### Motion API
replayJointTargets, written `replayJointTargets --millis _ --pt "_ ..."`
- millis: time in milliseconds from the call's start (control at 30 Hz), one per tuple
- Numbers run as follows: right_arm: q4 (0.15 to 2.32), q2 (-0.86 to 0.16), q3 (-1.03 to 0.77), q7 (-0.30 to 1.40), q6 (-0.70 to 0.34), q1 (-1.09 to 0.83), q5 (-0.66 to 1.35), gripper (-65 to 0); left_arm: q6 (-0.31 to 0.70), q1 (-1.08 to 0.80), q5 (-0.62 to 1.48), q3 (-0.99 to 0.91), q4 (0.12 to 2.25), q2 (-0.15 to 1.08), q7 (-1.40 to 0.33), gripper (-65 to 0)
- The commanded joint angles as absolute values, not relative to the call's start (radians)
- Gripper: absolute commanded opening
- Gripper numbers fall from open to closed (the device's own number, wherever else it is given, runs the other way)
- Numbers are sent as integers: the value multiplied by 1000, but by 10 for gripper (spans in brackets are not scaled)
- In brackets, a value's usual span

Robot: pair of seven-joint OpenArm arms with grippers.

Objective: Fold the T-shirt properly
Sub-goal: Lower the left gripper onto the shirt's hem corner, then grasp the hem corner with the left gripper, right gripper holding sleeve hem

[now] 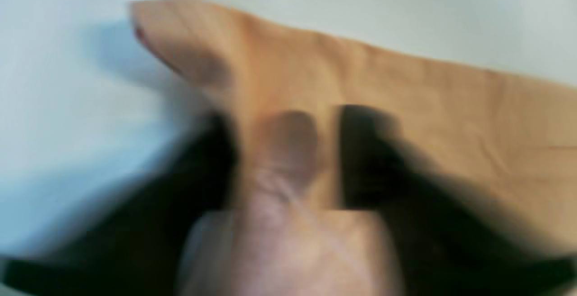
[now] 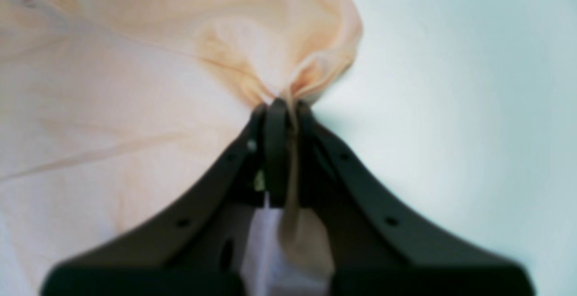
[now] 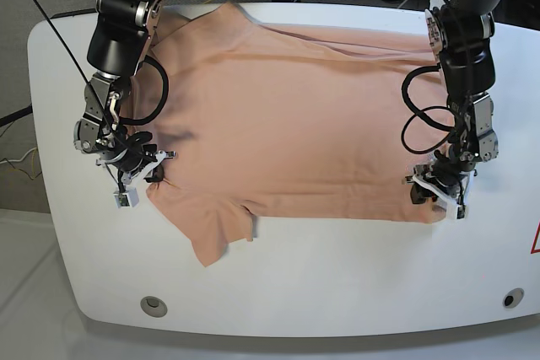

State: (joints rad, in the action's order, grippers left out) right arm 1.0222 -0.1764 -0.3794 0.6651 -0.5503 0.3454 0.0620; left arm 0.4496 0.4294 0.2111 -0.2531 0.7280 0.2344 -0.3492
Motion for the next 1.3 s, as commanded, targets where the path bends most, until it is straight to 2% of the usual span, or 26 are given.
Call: replayJointTargets --millis 0,133,267,667,1067,1267 --pt "1029 -183 -380 704 -552 354 47 -650 455 455 223 -255 743 271 -320 -650" --pt "1029 -182 -380 704 -552 354 47 -650 455 455 223 -257 745 277 -320 -618" --pt "1029 -182 -381 704 -552 354 47 -650 455 432 225 -257 759 278 -317 -629" --pt "1030 -179 -381 704 -550 354 48 -650 455 352 222 -252 990 288 -323 -629" --pt "1040 -168 -381 704 -553 348 53 -650 455 351 222 -252 993 291 -323 -629" --pt "1145 -148 -381 705 -553 302 53 -650 456 349 222 -252 993 292 -323 -629"
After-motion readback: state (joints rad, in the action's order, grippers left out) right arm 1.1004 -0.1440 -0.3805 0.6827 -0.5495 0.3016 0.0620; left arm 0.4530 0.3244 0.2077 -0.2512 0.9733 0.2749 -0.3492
